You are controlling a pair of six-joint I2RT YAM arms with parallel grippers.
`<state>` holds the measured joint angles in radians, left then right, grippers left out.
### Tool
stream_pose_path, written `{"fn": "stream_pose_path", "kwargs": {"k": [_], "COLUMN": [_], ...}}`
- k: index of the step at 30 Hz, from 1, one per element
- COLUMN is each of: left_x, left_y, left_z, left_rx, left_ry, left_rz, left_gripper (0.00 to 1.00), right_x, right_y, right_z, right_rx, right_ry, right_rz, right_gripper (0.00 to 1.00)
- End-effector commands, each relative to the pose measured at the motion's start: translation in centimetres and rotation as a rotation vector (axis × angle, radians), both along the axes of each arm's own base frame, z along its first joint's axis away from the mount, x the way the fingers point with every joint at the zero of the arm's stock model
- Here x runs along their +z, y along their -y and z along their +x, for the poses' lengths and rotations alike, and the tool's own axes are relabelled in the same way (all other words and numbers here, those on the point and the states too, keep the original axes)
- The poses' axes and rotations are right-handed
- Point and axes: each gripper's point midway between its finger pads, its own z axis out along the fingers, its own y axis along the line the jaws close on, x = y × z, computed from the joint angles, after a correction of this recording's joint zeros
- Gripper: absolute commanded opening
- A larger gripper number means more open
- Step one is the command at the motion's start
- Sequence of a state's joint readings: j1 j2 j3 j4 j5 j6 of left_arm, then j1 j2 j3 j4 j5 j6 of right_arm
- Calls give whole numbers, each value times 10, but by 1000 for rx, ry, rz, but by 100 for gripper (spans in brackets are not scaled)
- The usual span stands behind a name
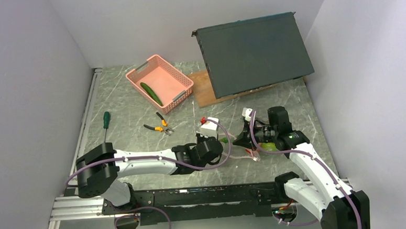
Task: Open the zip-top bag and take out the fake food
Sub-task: Pick up the fake vegetable from the zipper food storage bag.
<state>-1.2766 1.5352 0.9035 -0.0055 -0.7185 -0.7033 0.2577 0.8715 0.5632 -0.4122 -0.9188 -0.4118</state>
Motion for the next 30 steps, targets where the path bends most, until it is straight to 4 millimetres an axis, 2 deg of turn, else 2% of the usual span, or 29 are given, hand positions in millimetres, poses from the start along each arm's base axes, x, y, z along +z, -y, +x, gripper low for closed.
{"fn": "stream_pose_path", "kwargs": {"k": [1,12,23,30], "left_x": [17,39,43,59], "left_y": [1,-42,-82,-106], "left_z": [-14,-19,-17,-19], "left_rx": [-41,-4,-8,-16], "left_ry": [4,91,163,208], "left_rz": [-6,105,323,335], "left_gripper": [0,0,0,0], "right_x": [11,9,9,9], "right_y": [-2,-2,-2,-2], "right_z": [4,6,6,6], "right_rx": [15,10,8,8], "right_ry": [46,42,42,38], "right_rz": [15,11,10,10], "right_gripper": [0,0,0,0]}}
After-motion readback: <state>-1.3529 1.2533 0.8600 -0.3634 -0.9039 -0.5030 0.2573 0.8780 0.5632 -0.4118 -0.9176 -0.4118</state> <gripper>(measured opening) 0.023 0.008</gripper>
